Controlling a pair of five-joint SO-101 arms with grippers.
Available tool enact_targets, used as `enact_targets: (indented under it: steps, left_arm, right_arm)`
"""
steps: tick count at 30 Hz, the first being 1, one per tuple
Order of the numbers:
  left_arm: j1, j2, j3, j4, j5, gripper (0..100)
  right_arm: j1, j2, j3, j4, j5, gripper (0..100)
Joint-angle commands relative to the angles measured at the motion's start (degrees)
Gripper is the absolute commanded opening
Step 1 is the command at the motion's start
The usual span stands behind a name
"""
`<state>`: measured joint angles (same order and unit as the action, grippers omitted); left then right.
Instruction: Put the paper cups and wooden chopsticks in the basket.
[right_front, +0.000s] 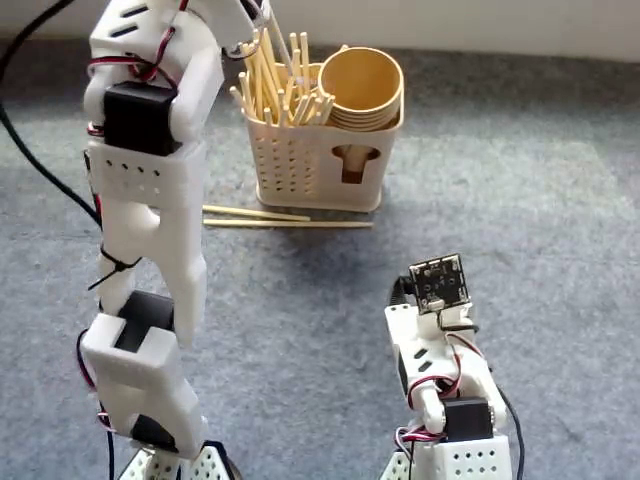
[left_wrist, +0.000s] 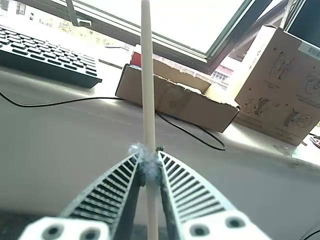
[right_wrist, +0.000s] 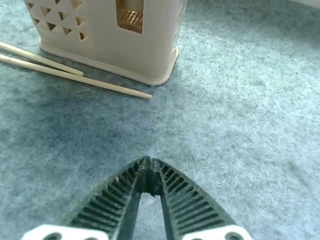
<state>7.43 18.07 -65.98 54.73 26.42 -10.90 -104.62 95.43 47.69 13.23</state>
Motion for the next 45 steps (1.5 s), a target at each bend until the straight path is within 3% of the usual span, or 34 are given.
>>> enact_targets:
  steps: [1, 5, 27, 45]
  left_arm:
    - [0.9, 1.2, -0.6, -4.2, -3.6, 1]
    - [1.4, 3.1, -0.6, -5.6, -8.7, 1]
    - [-0.8, 12.9, -0.2, -5.3, -8.6, 1]
    - [-3.4, 12.9, -0.4, 13.6, -8.5, 1]
  right_arm:
    - [-1.3, -0.7, 0.4, -1.6, 0.9, 0.6]
    - [-1.7, -0.7, 0.4, -1.6, 0.9, 0.6]
    - [-1.7, -0.7, 0.4, -1.6, 1.0, 0.6]
    - [-1.7, -0.7, 0.4, -1.6, 1.0, 0.6]
